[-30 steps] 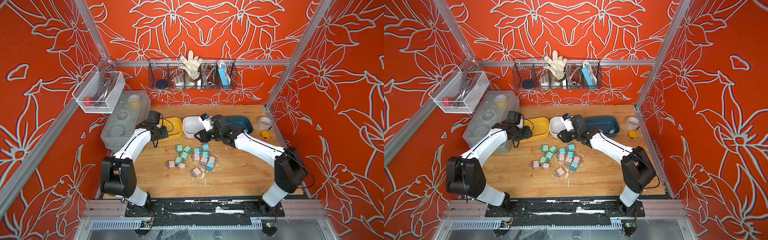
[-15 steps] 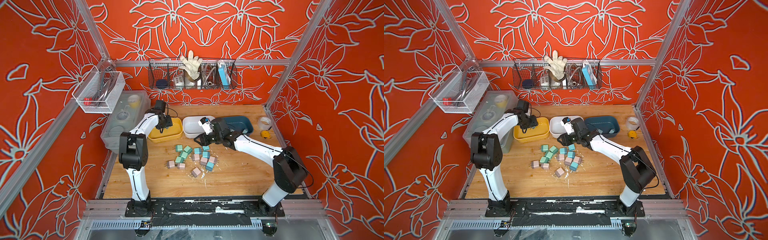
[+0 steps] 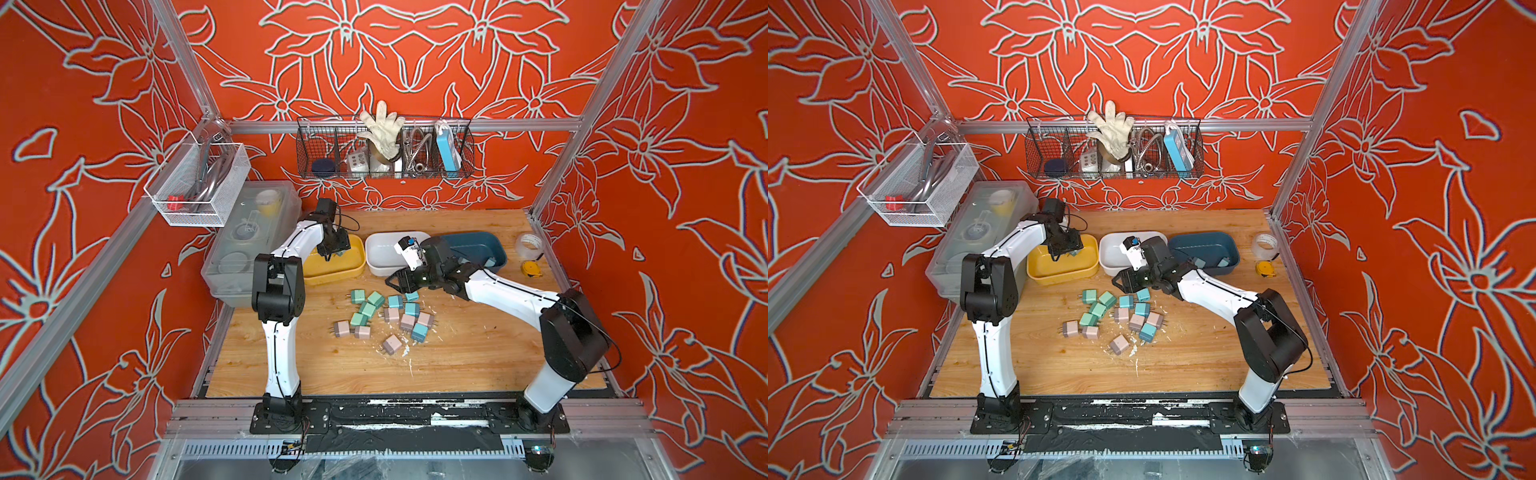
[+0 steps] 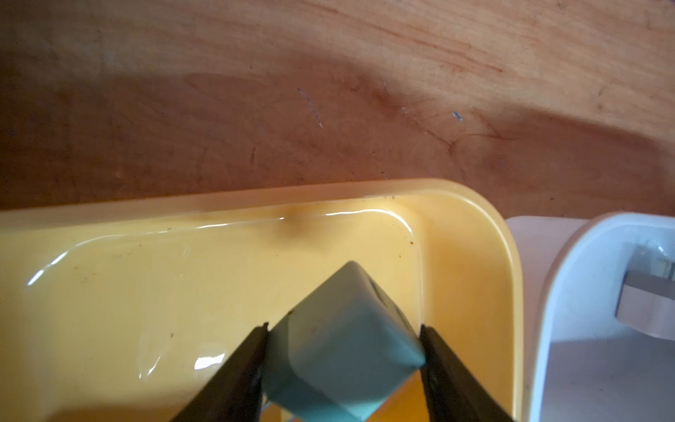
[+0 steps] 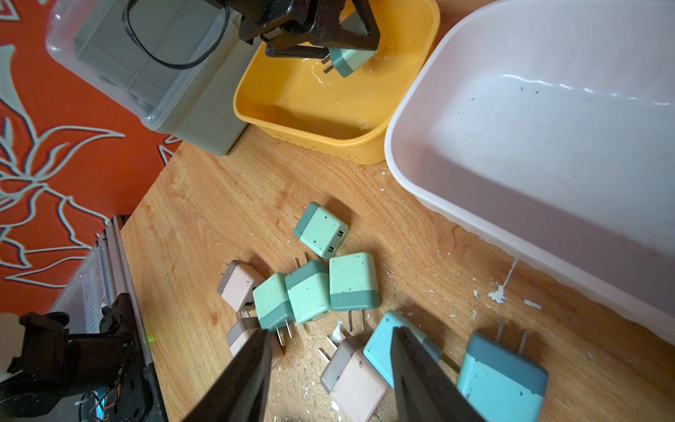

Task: Place the plugs by color into the storage box
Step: Place the plug in the storage box.

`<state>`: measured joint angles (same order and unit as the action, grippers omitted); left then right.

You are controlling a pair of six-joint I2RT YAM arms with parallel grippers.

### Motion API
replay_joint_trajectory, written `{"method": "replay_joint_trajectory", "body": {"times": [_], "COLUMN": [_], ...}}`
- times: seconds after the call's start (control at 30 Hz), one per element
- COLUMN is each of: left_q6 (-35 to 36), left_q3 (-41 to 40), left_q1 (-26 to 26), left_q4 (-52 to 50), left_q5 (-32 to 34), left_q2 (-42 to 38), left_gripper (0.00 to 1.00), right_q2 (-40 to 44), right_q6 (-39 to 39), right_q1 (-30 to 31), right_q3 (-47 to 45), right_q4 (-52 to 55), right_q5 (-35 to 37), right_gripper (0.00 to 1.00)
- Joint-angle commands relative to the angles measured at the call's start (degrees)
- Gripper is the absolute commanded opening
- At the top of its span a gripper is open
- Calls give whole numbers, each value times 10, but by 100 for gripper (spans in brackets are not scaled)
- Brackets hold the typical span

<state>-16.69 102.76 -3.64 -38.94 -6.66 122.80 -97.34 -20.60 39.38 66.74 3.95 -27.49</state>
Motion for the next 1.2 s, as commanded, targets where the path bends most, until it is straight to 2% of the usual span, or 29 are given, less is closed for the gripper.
{"method": "replay_joint_trajectory", "body": {"times": [0.0,0.47,1.17], "left_q6": [8,0,0], "left_q3": [8,12,11], "left_q1": [3,3,3], "left_q4": [-11,-15,-15], "left_q5": [-13,-15,-16], "left_q2": [-8,-10,-14], "left_gripper": [64,66,62], "right_q2": [-11,8,16], "right_q6": [-12,-15,-12], "right_q1": [0,0,0], "right_q3": [4,-6,-12], "right_q4": [-9,-17,-15], "right_q5": [-18,-13,-9], "right_gripper": [57,57,56]}}
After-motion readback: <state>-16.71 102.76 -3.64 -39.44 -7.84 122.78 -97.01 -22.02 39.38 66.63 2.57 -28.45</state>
